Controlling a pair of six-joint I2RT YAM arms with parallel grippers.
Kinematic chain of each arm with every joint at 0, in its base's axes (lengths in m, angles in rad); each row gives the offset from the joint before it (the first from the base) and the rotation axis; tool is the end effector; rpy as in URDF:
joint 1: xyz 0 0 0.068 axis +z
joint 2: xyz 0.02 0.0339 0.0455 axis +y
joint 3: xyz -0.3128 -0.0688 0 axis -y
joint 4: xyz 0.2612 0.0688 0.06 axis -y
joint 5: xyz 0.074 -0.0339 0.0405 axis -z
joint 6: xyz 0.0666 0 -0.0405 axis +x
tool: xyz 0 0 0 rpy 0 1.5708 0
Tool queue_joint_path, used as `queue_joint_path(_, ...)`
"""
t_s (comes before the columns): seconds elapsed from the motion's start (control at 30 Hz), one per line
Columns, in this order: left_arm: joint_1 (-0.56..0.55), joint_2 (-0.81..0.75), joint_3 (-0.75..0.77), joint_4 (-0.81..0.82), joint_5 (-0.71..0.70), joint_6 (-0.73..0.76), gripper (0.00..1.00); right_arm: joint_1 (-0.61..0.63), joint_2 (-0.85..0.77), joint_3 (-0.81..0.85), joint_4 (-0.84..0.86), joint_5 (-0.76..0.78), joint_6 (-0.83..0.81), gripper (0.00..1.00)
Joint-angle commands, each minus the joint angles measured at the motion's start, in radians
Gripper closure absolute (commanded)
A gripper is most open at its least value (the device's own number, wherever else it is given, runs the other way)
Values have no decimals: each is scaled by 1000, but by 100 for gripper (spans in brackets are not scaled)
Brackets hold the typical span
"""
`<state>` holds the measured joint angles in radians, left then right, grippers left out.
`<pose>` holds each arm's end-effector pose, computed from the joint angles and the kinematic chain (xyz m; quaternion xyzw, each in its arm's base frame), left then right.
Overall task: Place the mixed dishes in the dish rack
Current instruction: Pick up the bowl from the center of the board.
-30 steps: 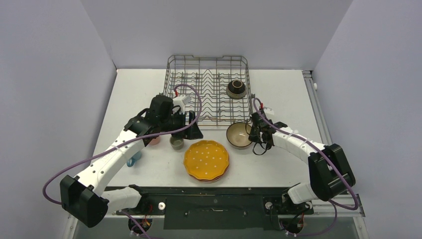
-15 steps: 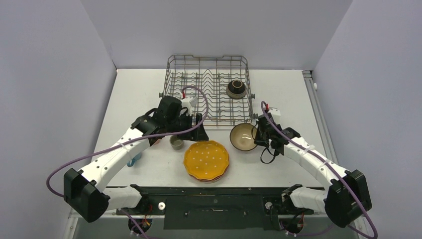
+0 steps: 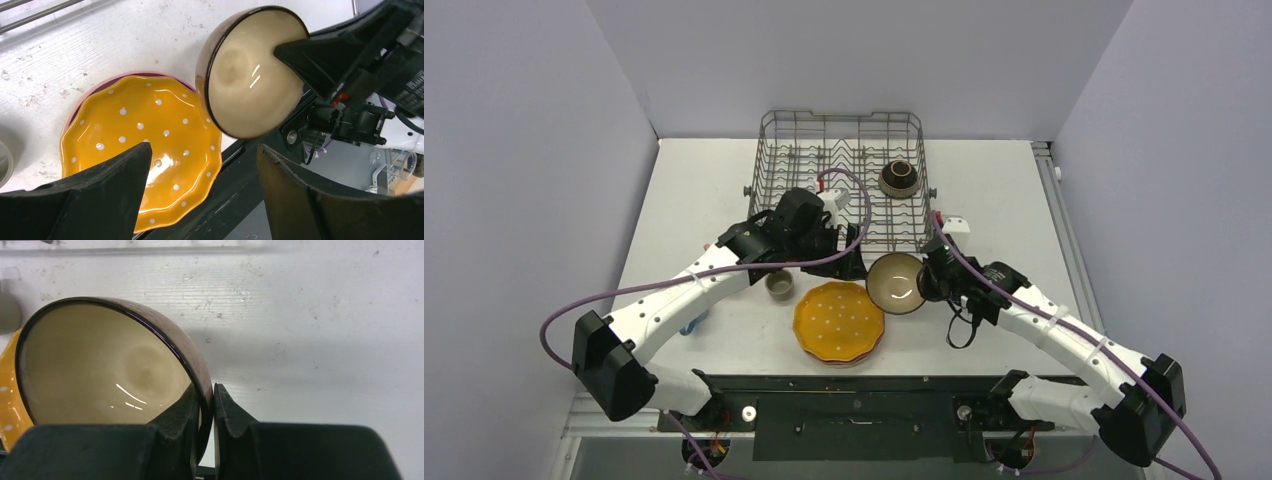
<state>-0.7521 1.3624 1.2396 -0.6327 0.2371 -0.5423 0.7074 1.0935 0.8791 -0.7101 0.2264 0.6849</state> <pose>0.2251 -0.2320 0.3520 0.1421 0.9017 -0.3240 0.2486 0.1830 0.1368 0.2835 0.0253 0.9425 0.1201 0.3108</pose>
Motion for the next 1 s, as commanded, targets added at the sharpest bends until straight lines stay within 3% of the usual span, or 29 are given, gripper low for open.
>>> queue_joint_path(0.0,-27,24,51,5,-69,-33,25,44,-39,84,59,47,49,100)
queue_joint_path(0.53,-127,92,76,-27,-219,-71,27,158,-23,172,38,72,79,100)
queue_joint_path(0.73,-154,113,90,-50,-292,-75,37,194,-20,195,23,89,90,100)
queue_joint_path(0.97,-169,118,91,-53,-303,-82,61,212,-17,197,7,130,104,100)
